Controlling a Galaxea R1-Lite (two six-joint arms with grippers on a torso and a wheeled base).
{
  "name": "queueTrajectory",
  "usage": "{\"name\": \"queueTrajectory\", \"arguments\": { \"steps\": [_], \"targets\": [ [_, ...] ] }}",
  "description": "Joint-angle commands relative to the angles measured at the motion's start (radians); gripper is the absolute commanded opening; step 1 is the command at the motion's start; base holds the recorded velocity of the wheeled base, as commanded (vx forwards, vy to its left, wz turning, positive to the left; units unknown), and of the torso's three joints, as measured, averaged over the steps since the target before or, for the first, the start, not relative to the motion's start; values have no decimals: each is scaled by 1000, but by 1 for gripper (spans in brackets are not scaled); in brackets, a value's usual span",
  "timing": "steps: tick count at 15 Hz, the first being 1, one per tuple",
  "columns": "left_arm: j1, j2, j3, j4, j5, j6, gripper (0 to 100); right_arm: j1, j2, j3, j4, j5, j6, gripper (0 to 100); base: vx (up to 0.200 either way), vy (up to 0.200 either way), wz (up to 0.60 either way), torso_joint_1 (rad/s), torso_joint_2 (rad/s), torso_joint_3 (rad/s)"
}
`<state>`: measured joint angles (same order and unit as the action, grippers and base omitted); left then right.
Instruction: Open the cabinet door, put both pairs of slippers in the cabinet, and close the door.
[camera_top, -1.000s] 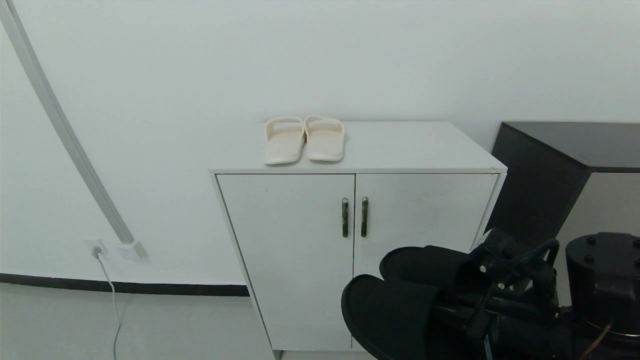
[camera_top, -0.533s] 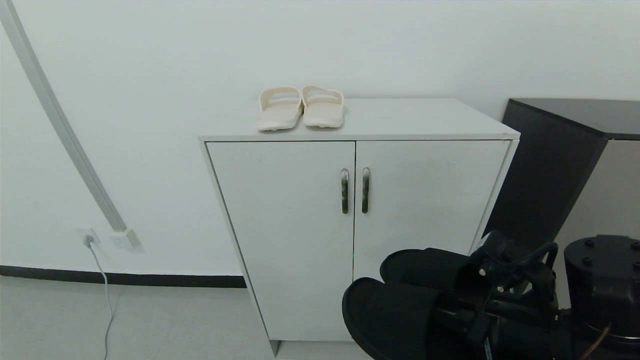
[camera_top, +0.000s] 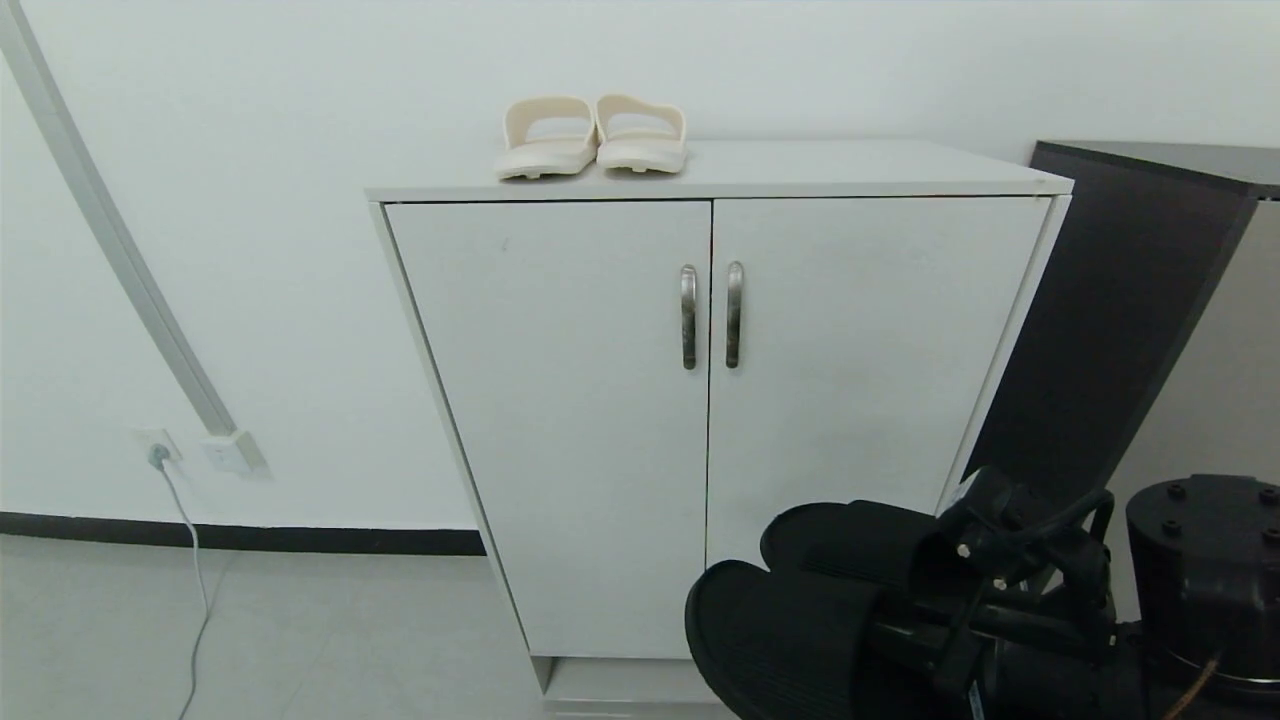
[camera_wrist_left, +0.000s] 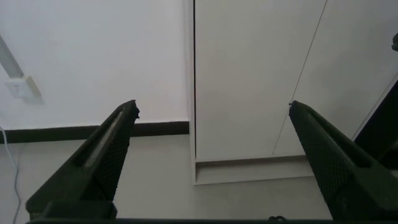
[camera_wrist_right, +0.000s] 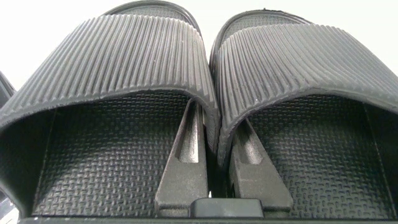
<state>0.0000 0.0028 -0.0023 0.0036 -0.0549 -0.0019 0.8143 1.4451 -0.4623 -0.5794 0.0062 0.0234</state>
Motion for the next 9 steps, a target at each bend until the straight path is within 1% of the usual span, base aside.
{"name": "queueTrajectory", "arguments": {
  "steps": [1,3,4,5,6,7,8,9],
  "targets": [
    [0,14,-2,-1,1,-3,100,0,-5,-1,-4,0,0,0,0,0,0,0,0,0],
    [0,3,-7,-7,-2,2,100,0,-5,1,-10,-2,1,0,0,0,0,0,0,0],
    [-2,8,-50,-11,-11,-10,100,0,-5,1,-10,-2,1,0,0,0,0,0,0,0],
    [-25,74,-185,3,-14,-98,100,0,-5,2,-10,-2,0,0,0,0,0,0,0,0],
    [-51,154,-240,4,-28,-121,100,0,-3,1,-10,0,1,0,0,0,0,0,0,0],
    [-64,224,-260,1,-51,-109,100,0,0,1,-10,-2,0,0,0,0,0,0,0,0],
    [-84,339,-288,-17,-102,-96,100,0,3,4,-10,-5,0,0,0,0,0,-27,134,193],
    [-107,511,-312,-94,-172,-98,100,0,5,7,-10,-2,0,0,0,0,0,-12,159,100]
  ]
}}
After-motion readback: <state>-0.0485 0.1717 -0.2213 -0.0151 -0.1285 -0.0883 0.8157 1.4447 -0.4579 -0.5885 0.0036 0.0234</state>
